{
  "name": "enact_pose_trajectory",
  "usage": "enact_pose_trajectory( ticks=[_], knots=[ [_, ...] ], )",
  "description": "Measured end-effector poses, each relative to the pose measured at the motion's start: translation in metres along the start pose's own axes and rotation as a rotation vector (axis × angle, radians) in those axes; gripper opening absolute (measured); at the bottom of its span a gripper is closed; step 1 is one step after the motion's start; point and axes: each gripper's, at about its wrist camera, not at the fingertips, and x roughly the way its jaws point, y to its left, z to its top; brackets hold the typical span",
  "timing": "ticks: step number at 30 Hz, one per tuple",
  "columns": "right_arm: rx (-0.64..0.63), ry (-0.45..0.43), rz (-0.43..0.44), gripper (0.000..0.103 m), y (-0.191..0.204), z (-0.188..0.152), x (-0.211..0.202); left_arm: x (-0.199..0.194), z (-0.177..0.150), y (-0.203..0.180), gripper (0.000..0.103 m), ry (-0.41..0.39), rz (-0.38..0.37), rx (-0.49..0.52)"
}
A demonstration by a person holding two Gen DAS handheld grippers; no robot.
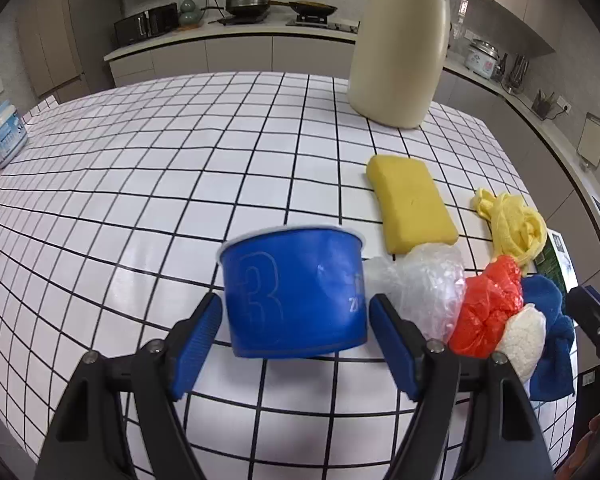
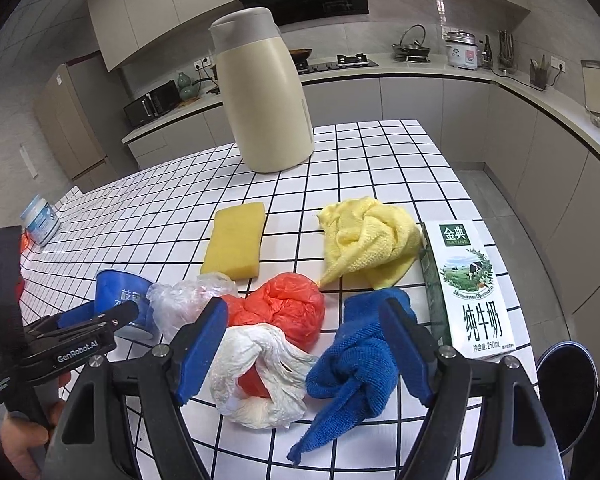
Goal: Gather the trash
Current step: 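Grasp the blue paper cup with the left tool while the right tool grasps the milk carton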
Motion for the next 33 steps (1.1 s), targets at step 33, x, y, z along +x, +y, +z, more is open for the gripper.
enact_pose_trajectory(
  ticks=[33],
  knots=[
    [0.096,0.001,-0.169,0.08,-0.092,-0.006,0.009,-0.029,-0.002,-0.061,0.075,-0.114,-0.183,0.014]
  ],
)
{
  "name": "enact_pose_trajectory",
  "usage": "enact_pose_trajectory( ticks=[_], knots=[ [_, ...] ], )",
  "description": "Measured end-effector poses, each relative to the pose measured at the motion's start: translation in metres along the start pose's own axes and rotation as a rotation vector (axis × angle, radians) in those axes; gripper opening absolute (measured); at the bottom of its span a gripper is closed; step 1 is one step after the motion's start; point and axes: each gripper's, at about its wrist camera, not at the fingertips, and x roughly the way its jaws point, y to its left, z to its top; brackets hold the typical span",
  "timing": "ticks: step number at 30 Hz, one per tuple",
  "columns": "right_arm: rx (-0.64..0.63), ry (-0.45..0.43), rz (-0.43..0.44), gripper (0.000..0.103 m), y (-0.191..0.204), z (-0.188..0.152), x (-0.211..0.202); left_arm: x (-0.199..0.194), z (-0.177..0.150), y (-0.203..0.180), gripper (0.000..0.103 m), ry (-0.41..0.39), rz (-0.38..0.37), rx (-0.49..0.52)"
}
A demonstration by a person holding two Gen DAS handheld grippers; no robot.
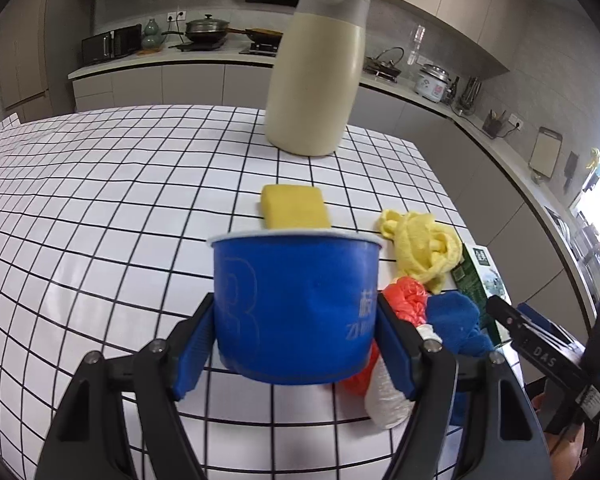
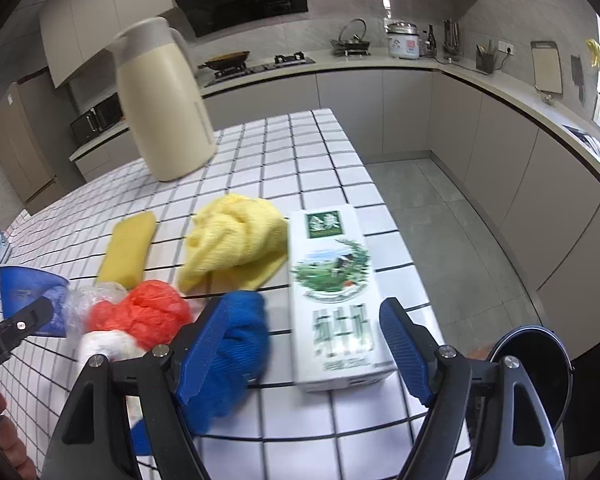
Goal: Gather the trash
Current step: 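Grasp the blue paper cup with the left tool while the right tool grasps the milk carton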
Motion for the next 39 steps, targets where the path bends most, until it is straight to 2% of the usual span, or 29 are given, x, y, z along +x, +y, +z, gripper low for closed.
enact_pose_trajectory(
  ticks=[3,5,6,7,19,22,31,39],
  knots=[
    [0.006,0.012,-0.007,0.079,-0.008,0.001,0.01,-0.002,-0.001,-0.003,0.075,-0.008,0.008,-0.004],
    [0.007,0.023,-0.012,0.073,-0.012,0.002,0.017,-0.002,-0.001,-0.003,0.075,-0.01,0.022,-0.013],
    [0.008,0.03,-0.008,0.062,-0.014,0.002,0.02,-0.002,-0.002,-0.002,0.075,-0.009,0.028,-0.021],
    [0.007,0.041,-0.007,0.059,-0.015,0.003,0.025,-0.001,-0.002,0.0,0.075,-0.008,0.034,-0.03],
    [-0.044,0.081,0.011,0.059,-0.012,0.005,0.048,-0.006,-0.011,0.003,0.075,-0.017,0.088,-0.063],
    [-0.024,0.073,0.044,0.058,-0.016,0.006,0.045,-0.013,-0.011,0.004,0.075,-0.036,0.099,-0.068],
    [-0.022,-0.042,0.088,0.058,-0.022,0.015,-0.001,-0.034,-0.007,-0.005,0.075,-0.1,0.113,-0.079],
    [-0.051,-0.07,0.119,0.058,-0.028,0.011,-0.027,-0.046,-0.014,-0.035,0.075,-0.111,0.083,-0.059]
  ],
)
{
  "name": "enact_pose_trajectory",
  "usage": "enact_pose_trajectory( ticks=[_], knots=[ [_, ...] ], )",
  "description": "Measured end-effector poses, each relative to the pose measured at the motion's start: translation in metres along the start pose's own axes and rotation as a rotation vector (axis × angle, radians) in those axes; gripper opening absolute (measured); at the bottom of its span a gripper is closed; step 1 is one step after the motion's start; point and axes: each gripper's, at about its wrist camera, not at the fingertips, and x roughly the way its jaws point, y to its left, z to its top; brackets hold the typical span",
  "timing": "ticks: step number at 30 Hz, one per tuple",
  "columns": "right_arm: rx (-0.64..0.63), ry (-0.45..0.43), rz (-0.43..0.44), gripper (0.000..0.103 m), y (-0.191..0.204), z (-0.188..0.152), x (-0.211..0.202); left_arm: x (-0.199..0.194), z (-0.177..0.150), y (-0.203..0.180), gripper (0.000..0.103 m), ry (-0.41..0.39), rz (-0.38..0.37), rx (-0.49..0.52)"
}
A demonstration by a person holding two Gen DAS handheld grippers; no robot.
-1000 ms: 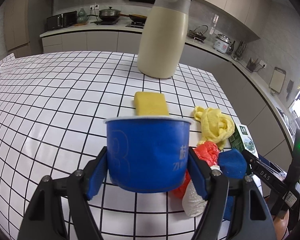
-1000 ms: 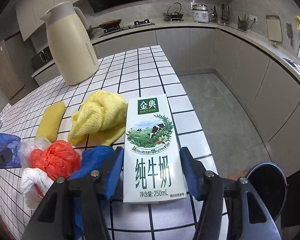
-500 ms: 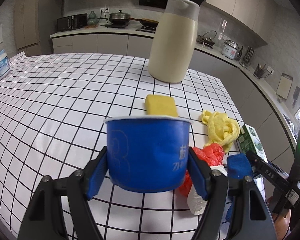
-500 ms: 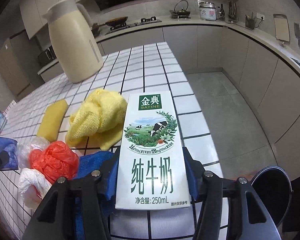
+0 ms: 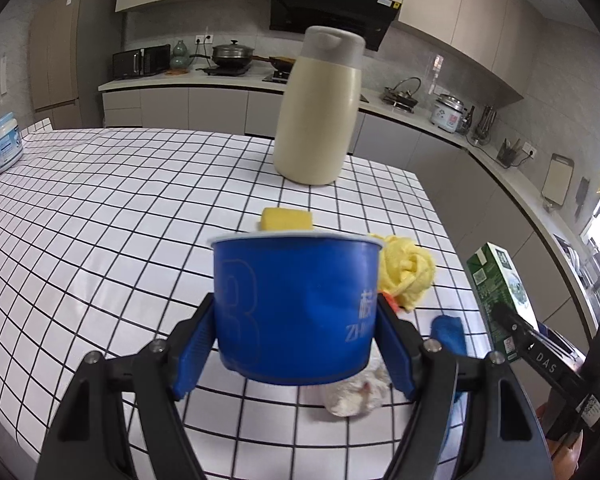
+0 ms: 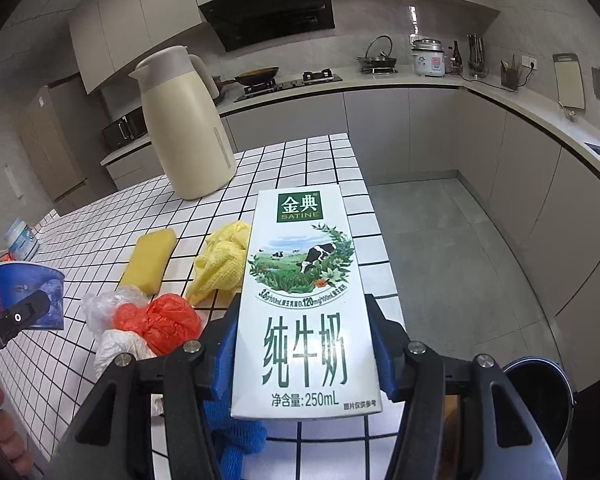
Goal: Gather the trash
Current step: 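Grasp the blue paper cup with the left tool while the right tool grasps the milk carton, then carry the blue cup and milk carton with both tools over the black bin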
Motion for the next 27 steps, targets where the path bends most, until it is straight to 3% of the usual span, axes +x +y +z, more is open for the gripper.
enact_pose_trajectory(
  ticks=[12,27],
  knots=[
    [-0.002,-0.007,0.008,0.058,-0.031,-0.02,-0.046,-0.016,-0.024,-0.061,0.075,0.007,-0.061,0.044],
    [0.068,-0.022,-0.06,0.058,-0.113,-0.053,-0.109,-0.024,-0.058,-0.162,0.075,0.044,-0.186,0.147]
  ],
)
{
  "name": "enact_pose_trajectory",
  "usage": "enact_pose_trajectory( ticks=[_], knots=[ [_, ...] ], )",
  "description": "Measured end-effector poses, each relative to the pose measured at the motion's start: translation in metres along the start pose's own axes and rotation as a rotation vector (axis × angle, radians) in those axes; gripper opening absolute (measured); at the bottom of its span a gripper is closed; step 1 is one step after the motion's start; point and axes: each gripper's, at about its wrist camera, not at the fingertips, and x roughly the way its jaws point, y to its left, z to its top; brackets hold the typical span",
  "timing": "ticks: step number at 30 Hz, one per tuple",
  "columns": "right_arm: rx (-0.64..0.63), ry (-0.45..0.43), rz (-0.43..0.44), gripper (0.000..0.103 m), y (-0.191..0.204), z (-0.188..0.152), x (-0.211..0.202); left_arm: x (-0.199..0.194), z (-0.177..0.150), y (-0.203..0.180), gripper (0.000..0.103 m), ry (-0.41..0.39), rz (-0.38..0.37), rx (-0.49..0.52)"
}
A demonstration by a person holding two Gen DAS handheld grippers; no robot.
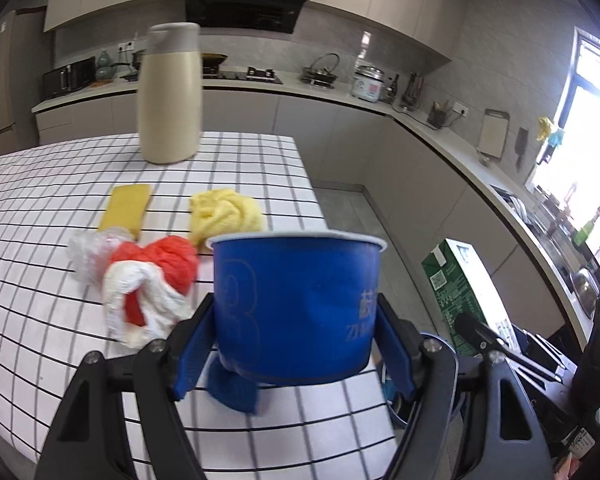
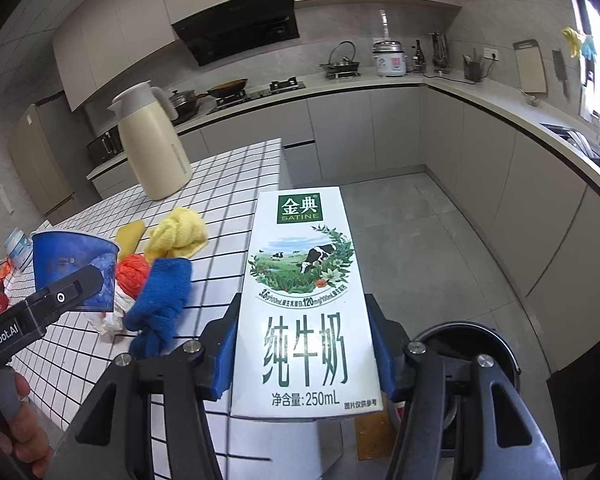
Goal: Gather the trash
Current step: 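Carry the blue cup and milk carton with both tools over the black bin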
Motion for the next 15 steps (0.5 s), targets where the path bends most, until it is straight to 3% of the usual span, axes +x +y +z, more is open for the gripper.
enact_pose_trajectory(
  ticks=[15],
  knots=[
    [0.142,0.014,-0.169,0.058,-0.116,-0.037,-0.046,0.035,-0.034,-0.128,0.075,0.117,-0.194,0.165]
  ],
)
